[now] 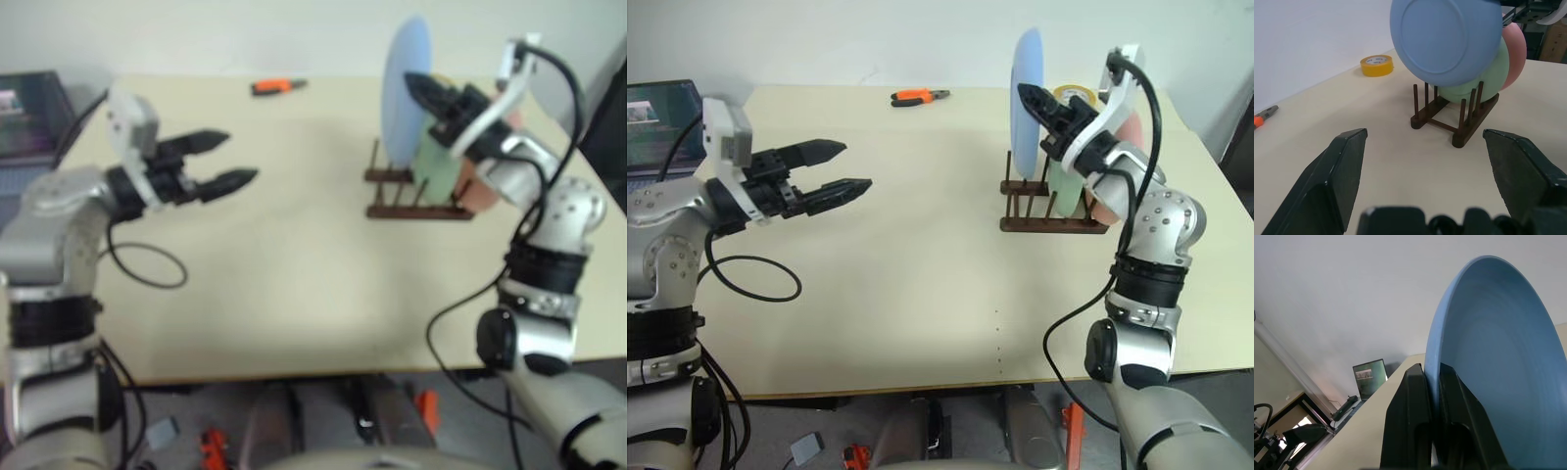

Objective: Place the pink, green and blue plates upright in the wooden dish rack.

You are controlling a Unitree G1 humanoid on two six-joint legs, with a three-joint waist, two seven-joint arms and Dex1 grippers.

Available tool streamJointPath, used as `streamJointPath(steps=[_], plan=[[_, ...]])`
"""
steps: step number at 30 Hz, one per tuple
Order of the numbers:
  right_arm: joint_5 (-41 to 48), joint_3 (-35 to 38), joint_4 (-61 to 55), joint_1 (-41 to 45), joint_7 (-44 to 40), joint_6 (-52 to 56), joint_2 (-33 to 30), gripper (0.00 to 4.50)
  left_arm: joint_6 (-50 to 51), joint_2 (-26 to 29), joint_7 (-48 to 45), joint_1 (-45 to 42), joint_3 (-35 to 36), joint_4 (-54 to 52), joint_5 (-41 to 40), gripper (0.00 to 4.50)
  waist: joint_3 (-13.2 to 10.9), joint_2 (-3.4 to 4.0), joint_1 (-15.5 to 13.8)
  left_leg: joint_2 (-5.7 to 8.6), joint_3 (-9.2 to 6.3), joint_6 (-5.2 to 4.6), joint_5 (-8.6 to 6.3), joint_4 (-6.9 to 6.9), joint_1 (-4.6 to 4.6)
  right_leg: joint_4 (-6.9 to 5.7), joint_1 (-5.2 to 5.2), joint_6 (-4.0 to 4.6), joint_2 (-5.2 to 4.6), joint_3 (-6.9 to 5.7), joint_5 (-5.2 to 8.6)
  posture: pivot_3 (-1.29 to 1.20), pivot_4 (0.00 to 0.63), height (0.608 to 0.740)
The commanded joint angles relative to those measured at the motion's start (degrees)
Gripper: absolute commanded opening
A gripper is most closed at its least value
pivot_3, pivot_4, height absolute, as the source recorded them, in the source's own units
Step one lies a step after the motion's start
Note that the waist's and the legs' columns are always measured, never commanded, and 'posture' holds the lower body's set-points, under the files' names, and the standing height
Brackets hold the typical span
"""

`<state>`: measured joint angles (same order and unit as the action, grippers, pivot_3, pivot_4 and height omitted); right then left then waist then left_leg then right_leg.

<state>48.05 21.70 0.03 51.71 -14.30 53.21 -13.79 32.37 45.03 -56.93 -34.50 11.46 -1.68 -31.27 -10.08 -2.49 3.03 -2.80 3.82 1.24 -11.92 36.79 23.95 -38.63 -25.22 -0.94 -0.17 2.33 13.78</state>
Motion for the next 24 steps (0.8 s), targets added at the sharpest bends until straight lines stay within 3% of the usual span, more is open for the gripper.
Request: streamJointPath(steps=[1, 24], plan=[[1.6, 0.6, -3.0, -0.1, 0.5, -0.8, -0.7, 0.0, -0.3, 0.6, 0.1, -0.7, 0.2, -1.1, 0.0, 4.17, 0.0, 0.0, 0.0, 0.0, 0.0, 0.0, 0.0, 0.0, 0.0, 0.01, 0.0, 0.0, 0.0, 0.0, 0.0, 0.0, 0.15, 0.74], [3.4, -1.3, -5.2, -4.7, 2.3, 0.3, -1.0, 0.0, 0.3, 0.5, 0.9, -0.8, -0.9, -1.3, 0.1, 4.17, 0.0, 0.0, 0.0, -0.01, -0.04, 0.0, 0.0, -0.05, 0.01, 0.09, 0.03, -0.01, 0.0, -0.02, 0.0, 0.0, 0.15, 0.74]])
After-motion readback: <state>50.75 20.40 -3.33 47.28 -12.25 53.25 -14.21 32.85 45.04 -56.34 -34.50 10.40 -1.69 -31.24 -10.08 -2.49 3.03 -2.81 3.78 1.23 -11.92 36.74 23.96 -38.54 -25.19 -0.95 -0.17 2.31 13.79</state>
